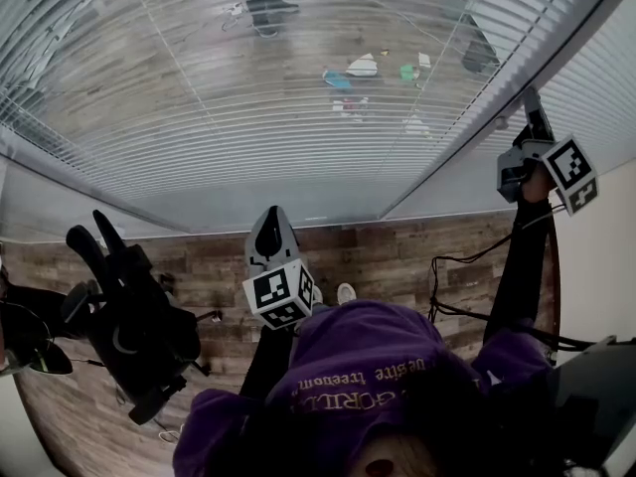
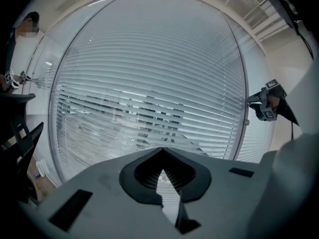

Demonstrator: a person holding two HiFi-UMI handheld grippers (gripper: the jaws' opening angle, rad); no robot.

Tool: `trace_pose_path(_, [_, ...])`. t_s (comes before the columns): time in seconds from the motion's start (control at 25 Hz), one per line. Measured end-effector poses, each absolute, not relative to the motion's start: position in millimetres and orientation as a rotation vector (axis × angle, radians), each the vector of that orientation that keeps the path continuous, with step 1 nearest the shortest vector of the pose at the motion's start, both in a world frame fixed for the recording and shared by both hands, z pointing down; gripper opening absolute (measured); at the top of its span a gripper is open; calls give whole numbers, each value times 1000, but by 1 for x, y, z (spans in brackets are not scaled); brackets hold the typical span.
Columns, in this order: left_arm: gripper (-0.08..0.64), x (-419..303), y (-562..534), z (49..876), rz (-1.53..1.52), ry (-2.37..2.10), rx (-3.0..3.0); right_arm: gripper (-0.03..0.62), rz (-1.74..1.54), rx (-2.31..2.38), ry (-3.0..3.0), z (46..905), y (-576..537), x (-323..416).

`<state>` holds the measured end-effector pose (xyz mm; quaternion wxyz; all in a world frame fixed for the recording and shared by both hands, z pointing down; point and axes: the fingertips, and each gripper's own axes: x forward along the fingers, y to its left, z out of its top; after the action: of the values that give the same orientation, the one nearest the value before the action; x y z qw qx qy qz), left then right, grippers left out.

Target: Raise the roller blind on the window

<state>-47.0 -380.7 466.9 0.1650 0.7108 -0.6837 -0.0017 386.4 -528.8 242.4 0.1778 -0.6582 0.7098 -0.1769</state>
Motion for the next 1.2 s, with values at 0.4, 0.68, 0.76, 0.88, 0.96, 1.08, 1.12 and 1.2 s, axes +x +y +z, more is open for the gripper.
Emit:
trace_pose_path(0.4, [2, -45, -378, 469, 0, -1937, 2026, 126, 295, -2405, 2353, 245, -526, 381])
trace_pose_path(0.68, [2, -45, -376, 468, -3, -1949, 2020, 124, 240, -2394, 2335, 247, -526, 383])
trace_pose_path(0.76, [2, -47, -375, 468, -4, -1952, 2017, 124, 88, -2348, 2282, 247, -526, 384])
trace_pose_path(0.88, [2, -47, -375, 466, -7, -1955, 2018, 124, -92, -2279, 2183, 241, -523, 383])
trace_pose_path(0.96, [2, -46, -375, 465, -8, -1955, 2021, 124, -185, -2220, 2135, 241, -523, 385])
trace_pose_path(1.08, [2, -46, -376, 465, -7, -1958, 2022, 124, -330, -2104, 2070, 243, -524, 387])
trace_pose_path(1.12, [2, -47, -376, 464, -7, -1958, 2022, 124, -384, -2055, 2044, 243, -524, 388])
trace_pose_path(1.2, [2, -48, -376, 464, -8, -1960, 2019, 124, -477, -1966, 1990, 243, -525, 389])
